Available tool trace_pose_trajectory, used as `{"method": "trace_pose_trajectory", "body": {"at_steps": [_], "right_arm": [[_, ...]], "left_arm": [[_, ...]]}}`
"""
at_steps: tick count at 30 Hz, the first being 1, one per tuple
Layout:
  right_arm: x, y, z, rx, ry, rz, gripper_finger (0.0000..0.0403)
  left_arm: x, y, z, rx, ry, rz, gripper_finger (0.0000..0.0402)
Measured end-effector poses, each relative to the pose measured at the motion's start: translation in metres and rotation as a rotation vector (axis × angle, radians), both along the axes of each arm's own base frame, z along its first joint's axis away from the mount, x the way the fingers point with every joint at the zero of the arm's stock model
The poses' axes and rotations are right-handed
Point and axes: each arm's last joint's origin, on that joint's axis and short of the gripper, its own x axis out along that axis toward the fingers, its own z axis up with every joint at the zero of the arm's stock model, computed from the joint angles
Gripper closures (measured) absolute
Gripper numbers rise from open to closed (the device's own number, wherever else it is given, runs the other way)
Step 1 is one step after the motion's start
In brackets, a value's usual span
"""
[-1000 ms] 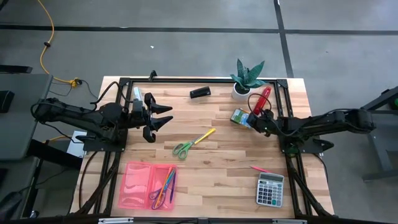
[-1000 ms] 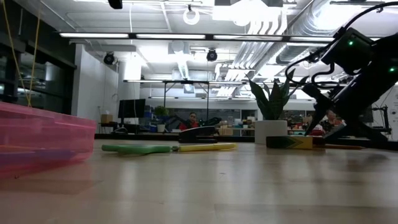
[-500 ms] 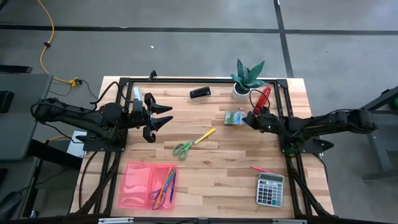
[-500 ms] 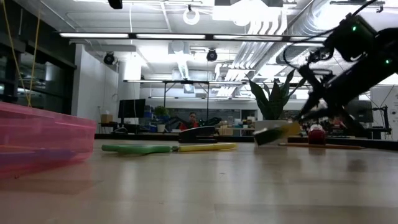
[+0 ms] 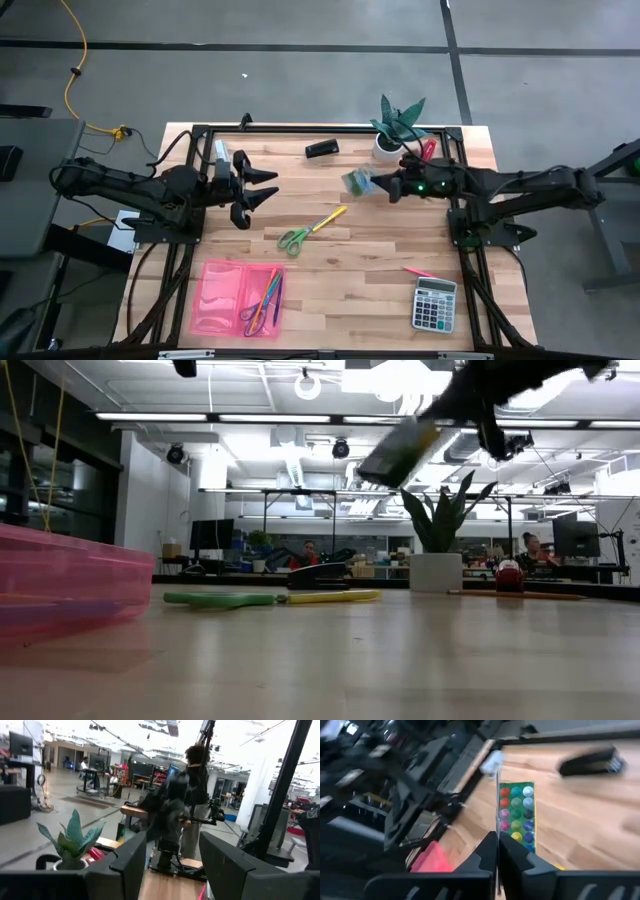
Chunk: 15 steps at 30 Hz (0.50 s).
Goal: Pack school essentials
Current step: Put the crayon box into the supply box
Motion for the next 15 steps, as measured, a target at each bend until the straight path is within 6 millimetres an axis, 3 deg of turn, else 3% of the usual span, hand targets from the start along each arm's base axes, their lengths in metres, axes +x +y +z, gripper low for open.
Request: {"method": "trace_pose_trajectory", "body": {"at_steps": [7,15], "right_arm": [[0.015,0.006,0.045,-0.134,-0.008,0.119,0.0403],[0.034,0.009,0.051,-0.153,0.023,0.209,0.0403]], "left_arm": [[0.004,0.000,-0.008,-0.070,0.052,-0.012,0.0229],[0.014,-0.001,-0.016,-0.089,0.088,-0.014,0.0229]]}}
